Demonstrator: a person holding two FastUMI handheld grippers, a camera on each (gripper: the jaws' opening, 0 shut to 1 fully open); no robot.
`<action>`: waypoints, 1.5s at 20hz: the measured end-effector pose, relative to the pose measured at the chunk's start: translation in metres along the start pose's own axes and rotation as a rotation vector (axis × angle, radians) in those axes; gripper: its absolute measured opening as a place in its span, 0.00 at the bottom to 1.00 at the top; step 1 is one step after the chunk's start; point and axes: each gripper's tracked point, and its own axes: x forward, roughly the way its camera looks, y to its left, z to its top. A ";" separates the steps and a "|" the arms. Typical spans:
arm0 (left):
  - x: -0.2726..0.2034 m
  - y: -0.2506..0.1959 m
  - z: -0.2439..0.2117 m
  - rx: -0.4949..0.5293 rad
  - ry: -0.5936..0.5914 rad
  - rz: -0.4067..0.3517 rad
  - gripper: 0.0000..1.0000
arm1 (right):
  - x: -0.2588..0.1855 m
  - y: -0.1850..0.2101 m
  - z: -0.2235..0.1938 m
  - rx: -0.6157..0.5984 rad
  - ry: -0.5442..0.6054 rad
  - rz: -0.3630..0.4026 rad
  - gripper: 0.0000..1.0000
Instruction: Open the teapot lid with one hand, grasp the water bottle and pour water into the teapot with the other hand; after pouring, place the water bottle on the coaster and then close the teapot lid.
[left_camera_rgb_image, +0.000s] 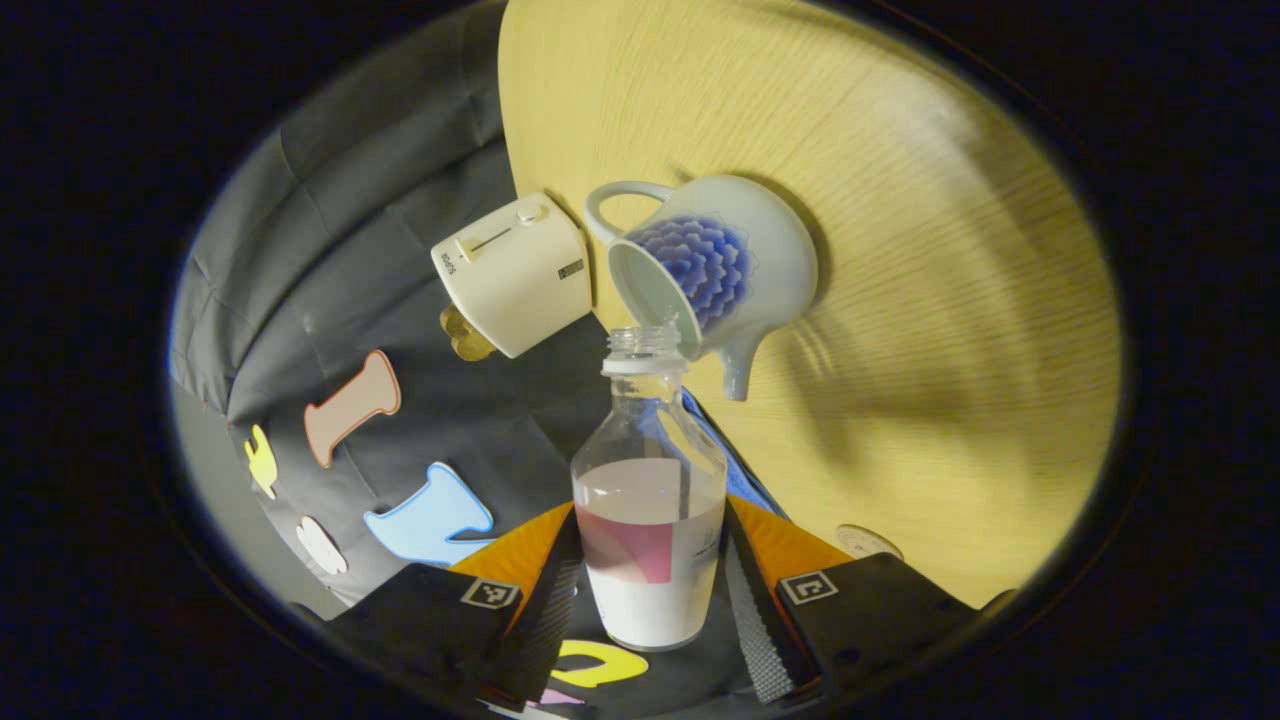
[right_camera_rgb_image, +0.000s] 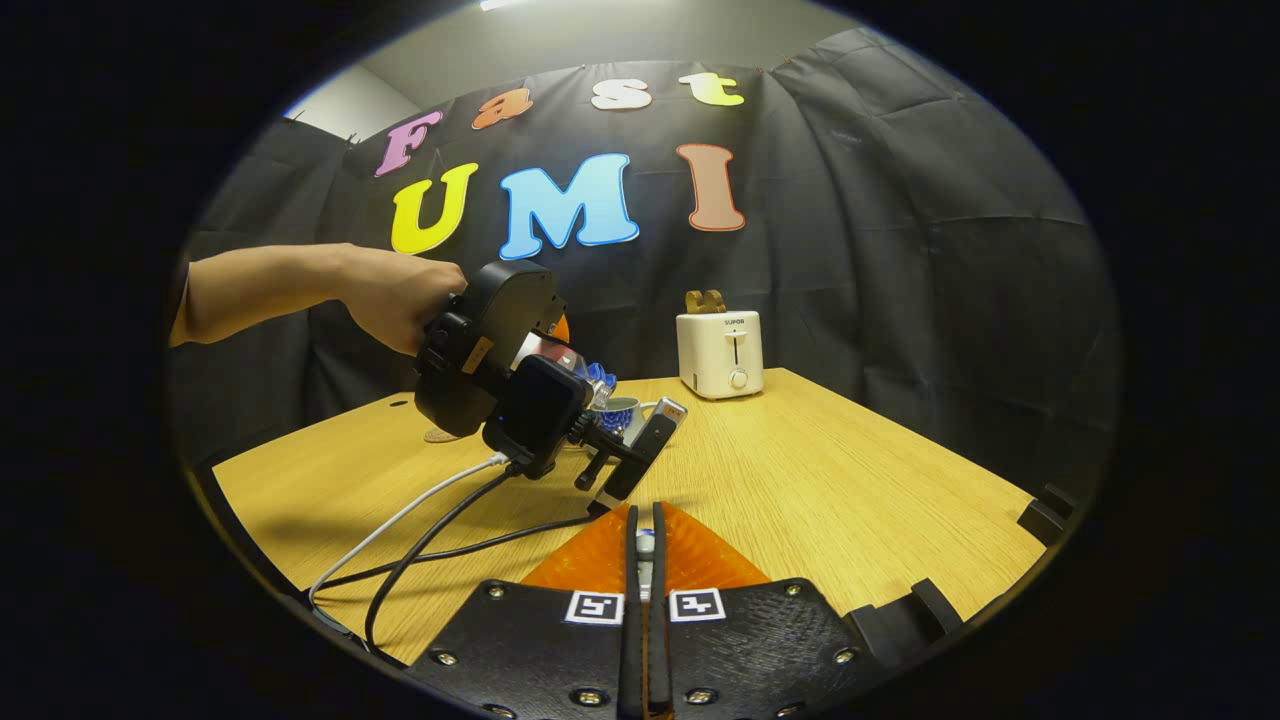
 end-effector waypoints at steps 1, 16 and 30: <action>0.002 0.001 0.000 0.006 0.000 0.000 0.86 | 0.000 0.000 0.001 0.003 0.000 0.001 0.02; -0.001 0.007 0.004 0.056 -0.017 0.028 0.86 | -0.004 -0.004 -0.003 0.003 0.009 -0.009 0.02; 0.012 -0.007 -0.004 -0.253 -0.117 0.015 0.87 | -0.005 0.000 0.016 -0.017 -0.035 -0.018 0.02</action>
